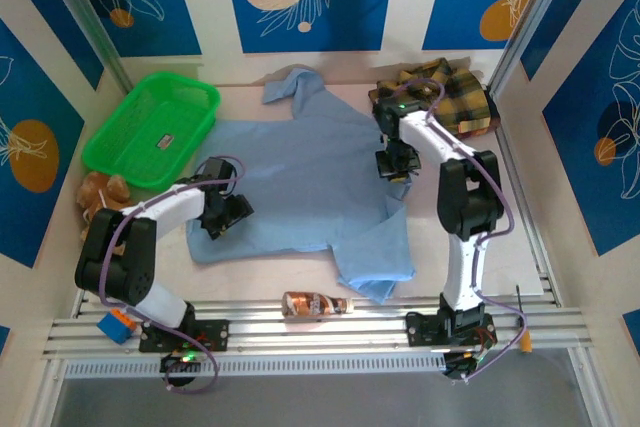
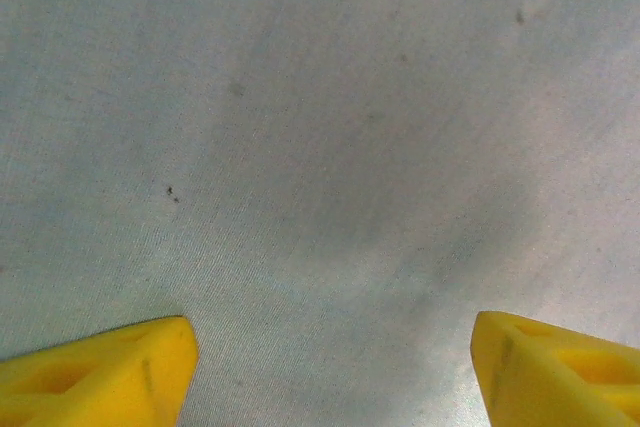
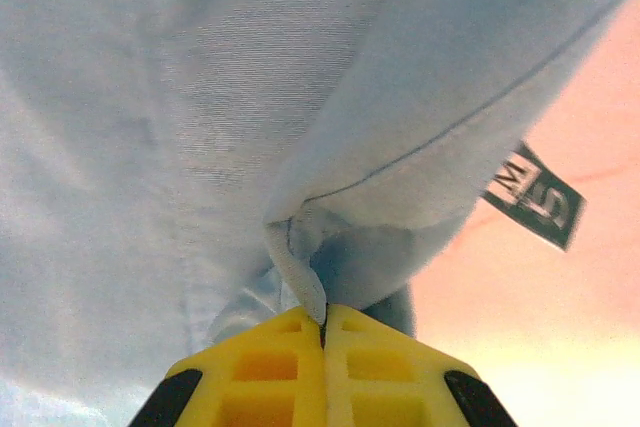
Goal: Fold and stack the long sleeve shirts
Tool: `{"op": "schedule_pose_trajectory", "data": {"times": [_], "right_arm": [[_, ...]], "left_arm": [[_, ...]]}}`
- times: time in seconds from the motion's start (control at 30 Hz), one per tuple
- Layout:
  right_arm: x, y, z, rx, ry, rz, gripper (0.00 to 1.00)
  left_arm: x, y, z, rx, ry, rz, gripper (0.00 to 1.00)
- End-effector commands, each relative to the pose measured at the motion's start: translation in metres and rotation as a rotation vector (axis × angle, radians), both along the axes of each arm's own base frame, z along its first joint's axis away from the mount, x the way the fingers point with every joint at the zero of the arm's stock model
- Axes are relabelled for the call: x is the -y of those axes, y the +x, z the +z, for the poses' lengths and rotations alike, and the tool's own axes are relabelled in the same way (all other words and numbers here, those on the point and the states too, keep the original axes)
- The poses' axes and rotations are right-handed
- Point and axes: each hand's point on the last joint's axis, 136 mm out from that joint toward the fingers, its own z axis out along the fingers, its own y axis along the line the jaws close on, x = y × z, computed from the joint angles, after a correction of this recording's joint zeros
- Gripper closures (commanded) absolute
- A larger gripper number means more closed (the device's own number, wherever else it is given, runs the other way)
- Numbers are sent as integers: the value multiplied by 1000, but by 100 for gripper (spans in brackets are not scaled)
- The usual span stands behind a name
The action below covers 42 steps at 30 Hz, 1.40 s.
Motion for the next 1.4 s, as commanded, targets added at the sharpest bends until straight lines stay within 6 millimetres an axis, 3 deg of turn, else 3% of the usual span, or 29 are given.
{"op": "schedule_pose_trajectory", "data": {"times": [0.0,0.4,0.77,0.83,0.97,1.07,1.13,1.23,1.37], "right_arm": [[11,-9,-1,-7,56,-105,100],[67,-15,-21,-13,102,-316,98],[98,1,-25,31,83,-425,89],[106,3,-19,54,71,-448,87],[124,2,2,115,50,-531,70],[131,-1,24,165,55,-579,66],[119,3,40,206,117,-566,64],[77,9,58,237,281,-482,62],[28,1,49,124,405,-444,65]], "left_arm": [[-23,-31,-24,-137,79,48,24],[-27,-30,-26,-141,86,52,23],[-25,-12,-22,-107,91,23,20],[-25,-8,-20,-96,90,20,19],[-19,1,-15,-58,64,11,18],[-14,8,-5,-21,32,12,16],[-7,14,7,19,-7,9,15],[4,23,30,75,-63,1,12],[8,35,59,136,-82,-2,11]]}}
